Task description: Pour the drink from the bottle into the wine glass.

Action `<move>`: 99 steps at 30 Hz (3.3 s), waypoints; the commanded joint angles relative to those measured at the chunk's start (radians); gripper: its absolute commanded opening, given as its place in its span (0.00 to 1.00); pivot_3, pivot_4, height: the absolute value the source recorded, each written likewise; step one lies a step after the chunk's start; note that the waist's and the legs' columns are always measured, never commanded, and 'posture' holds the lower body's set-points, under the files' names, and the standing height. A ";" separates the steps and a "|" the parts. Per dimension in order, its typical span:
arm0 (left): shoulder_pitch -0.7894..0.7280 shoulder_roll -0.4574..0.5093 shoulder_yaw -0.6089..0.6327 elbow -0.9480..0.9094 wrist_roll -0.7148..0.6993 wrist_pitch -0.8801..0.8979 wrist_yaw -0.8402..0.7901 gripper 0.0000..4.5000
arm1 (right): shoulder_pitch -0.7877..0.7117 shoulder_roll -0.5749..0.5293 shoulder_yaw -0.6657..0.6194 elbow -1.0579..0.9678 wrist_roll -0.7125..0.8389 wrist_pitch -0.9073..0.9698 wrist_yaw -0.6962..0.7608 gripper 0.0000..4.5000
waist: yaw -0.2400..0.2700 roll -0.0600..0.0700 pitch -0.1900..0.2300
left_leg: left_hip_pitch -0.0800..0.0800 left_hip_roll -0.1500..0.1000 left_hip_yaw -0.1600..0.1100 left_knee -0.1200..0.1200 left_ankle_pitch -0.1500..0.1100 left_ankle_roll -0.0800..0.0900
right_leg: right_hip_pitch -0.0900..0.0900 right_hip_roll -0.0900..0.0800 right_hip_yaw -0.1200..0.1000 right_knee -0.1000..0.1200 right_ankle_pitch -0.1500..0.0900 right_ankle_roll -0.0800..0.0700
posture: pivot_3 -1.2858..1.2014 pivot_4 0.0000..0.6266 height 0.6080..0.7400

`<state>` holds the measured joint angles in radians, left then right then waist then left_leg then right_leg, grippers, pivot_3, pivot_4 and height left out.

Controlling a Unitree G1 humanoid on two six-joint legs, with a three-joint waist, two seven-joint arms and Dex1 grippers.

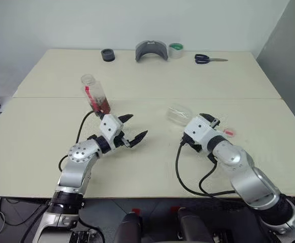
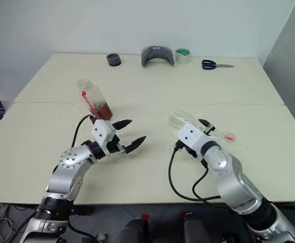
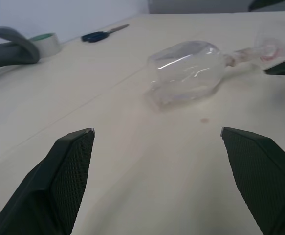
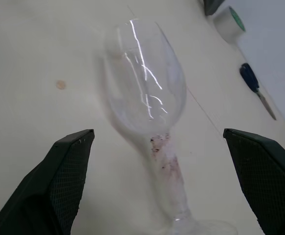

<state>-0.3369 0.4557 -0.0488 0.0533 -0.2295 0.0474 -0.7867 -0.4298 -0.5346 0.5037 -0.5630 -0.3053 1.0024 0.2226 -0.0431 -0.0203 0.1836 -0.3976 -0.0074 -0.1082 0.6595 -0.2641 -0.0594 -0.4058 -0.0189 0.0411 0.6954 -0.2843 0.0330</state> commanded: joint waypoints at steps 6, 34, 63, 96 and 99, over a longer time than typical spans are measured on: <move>-0.074 -0.032 -0.046 0.032 0.005 -0.038 -0.063 0.99 | -0.066 0.019 0.136 0.159 -0.269 0.033 -0.074 1.00 | 0.001 0.000 0.000 | 0.000 0.000 0.000 0.000 0.000 0.000 | 0.000 0.000 0.000 0.000 0.000 0.000 | 0.52 0.24 1.00; -0.083 -0.105 -0.063 0.051 0.015 -0.054 -0.026 1.00 | -0.185 0.120 0.085 0.536 -0.445 -0.237 0.061 0.04 | -0.008 0.000 0.000 | 0.000 0.000 0.000 0.001 0.000 0.000 | 0.000 0.000 0.000 0.001 0.000 0.000 | 0.52 0.24 1.00; -0.056 0.080 0.043 -0.247 -0.359 0.572 -0.137 1.00 | -0.049 0.578 -0.501 0.641 0.228 -0.526 -0.062 0.05 | -0.014 0.001 0.000 | 0.001 0.000 0.000 -0.001 0.000 0.000 | 0.000 0.000 0.001 0.001 0.000 0.000 | 0.52 0.24 1.00; 0.026 0.122 0.064 -0.229 -0.190 0.356 -0.096 1.00 | 0.181 0.491 -0.333 0.441 0.287 -0.654 0.029 0.05 | -0.023 -0.007 -0.010 | 0.034 0.006 0.005 -0.024 0.000 0.000 | 0.026 0.004 0.003 -0.014 -0.005 0.000 | 0.52 0.24 1.00; 0.055 0.115 0.106 -0.253 -0.188 0.352 -0.040 1.00 | 0.055 0.504 -0.349 0.548 0.299 -0.735 0.048 0.05 | -0.027 -0.006 -0.009 | 0.034 0.008 0.006 -0.024 0.000 0.000 | 0.025 0.005 0.004 -0.014 -0.004 -0.002 | 0.52 0.24 1.00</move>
<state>-0.2924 0.5687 0.0164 -0.1632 -0.4200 0.4161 -0.8565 -0.3208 -0.0442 0.1420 -0.0522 -0.0273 0.3172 0.2467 -0.0697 -0.0267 0.1745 -0.3641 0.0016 -0.1022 0.6352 -0.2641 -0.0594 -0.3817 -0.0137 0.0446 0.6812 -0.2872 0.0289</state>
